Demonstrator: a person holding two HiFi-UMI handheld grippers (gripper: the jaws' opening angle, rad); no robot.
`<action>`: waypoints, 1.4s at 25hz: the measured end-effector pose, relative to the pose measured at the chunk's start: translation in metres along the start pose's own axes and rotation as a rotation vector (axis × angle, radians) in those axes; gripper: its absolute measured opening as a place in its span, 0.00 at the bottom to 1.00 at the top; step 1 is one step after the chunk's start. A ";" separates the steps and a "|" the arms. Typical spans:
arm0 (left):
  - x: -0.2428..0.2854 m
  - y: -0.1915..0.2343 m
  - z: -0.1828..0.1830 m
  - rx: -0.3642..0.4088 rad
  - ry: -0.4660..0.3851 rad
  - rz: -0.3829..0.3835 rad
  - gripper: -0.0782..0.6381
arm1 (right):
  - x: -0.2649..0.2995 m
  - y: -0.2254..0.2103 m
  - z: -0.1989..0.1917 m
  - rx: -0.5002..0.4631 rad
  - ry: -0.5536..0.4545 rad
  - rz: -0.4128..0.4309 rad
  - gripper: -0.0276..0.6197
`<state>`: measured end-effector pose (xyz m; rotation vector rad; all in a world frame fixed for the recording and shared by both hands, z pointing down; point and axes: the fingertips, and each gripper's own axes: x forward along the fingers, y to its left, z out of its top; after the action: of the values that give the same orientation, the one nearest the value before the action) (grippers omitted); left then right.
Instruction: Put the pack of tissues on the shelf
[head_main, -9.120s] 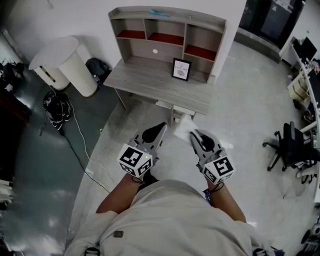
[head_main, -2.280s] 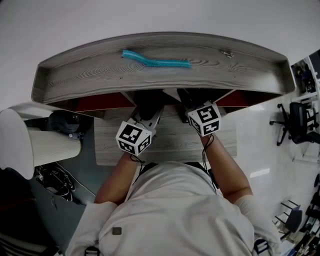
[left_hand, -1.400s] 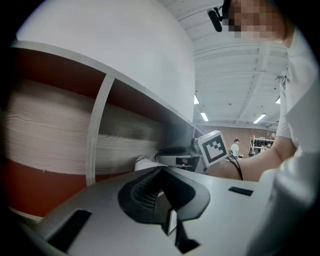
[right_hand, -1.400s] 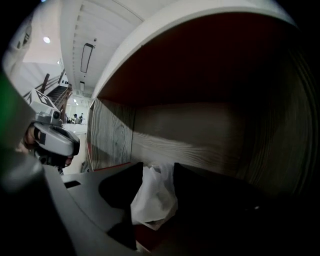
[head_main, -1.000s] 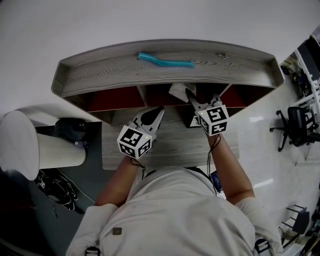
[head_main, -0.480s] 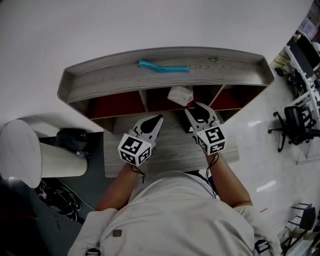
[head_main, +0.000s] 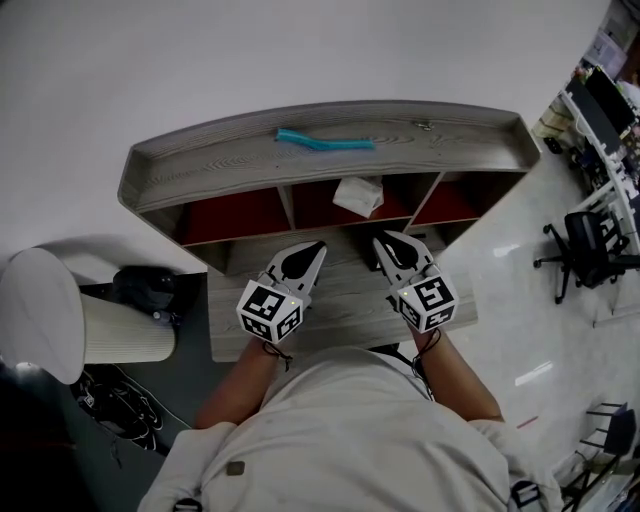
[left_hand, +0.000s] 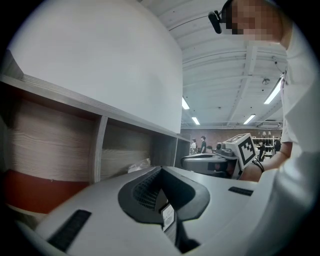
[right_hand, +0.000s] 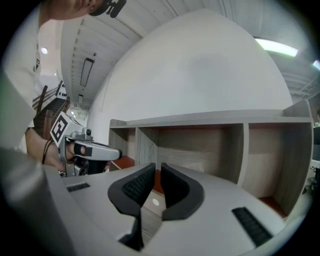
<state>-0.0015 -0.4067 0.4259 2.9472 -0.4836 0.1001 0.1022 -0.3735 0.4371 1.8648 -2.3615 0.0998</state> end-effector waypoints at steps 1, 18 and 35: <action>-0.001 -0.001 0.000 -0.001 -0.002 -0.001 0.13 | -0.001 0.002 0.001 -0.001 -0.001 0.003 0.12; -0.006 -0.019 -0.020 -0.026 0.022 -0.015 0.13 | -0.033 0.032 0.005 -0.027 -0.007 0.065 0.08; 0.020 -0.161 -0.027 -0.017 0.014 0.011 0.13 | -0.165 0.012 -0.014 -0.037 -0.017 0.164 0.07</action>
<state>0.0677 -0.2583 0.4314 2.9255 -0.4956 0.1168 0.1289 -0.2103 0.4280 1.6605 -2.5059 0.0566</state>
